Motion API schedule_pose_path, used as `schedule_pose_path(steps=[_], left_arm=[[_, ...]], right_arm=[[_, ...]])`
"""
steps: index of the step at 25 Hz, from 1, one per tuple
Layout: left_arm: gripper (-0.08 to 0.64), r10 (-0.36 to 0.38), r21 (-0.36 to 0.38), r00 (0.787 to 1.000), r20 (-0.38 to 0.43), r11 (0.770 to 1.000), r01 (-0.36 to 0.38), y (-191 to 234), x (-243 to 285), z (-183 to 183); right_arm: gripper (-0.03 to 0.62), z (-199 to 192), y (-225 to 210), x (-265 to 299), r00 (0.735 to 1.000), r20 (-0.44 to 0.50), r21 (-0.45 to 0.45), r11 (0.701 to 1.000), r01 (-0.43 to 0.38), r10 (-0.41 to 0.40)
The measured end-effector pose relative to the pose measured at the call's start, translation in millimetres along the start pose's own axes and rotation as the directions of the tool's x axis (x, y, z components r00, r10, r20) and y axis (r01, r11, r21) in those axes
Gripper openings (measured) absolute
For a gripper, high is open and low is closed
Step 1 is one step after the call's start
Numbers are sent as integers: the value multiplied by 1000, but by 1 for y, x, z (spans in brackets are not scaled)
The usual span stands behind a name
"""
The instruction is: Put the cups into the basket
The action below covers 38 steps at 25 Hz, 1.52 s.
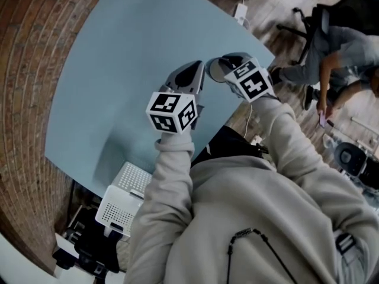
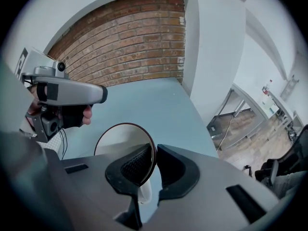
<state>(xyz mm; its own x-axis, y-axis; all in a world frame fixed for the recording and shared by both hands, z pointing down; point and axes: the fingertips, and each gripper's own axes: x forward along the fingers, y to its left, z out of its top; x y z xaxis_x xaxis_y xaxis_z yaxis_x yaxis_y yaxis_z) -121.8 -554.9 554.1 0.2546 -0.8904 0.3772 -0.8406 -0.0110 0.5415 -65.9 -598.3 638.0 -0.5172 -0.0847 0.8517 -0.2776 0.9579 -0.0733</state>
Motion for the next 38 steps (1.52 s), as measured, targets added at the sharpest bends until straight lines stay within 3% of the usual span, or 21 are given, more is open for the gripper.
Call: schedule_pose_path(steps=[4,12,23,31,38], left_arm=[[-3,-10,48,999,38,999,8,-11,-10,30],[-3,-32,142,992,122,990,14,-41,-60,89],[-5,-43,213,981,189,977,2,-65,-92,109],[-3,-13,204,975,222,979,-33,-67,-110,110],[-5,102,156,958,269,977,-147,-32,-163,103]], right_arm=[[49,28,-13,-27,998,52,-14,999,34,-33],[49,87,10,-100,988,139,-53,996,71,-63],[49,108,33,-143,974,221,-102,992,71,-47],[49,107,44,-150,977,210,-143,988,56,-25],[48,137,102,-134,976,205,-261,965,-21,77]])
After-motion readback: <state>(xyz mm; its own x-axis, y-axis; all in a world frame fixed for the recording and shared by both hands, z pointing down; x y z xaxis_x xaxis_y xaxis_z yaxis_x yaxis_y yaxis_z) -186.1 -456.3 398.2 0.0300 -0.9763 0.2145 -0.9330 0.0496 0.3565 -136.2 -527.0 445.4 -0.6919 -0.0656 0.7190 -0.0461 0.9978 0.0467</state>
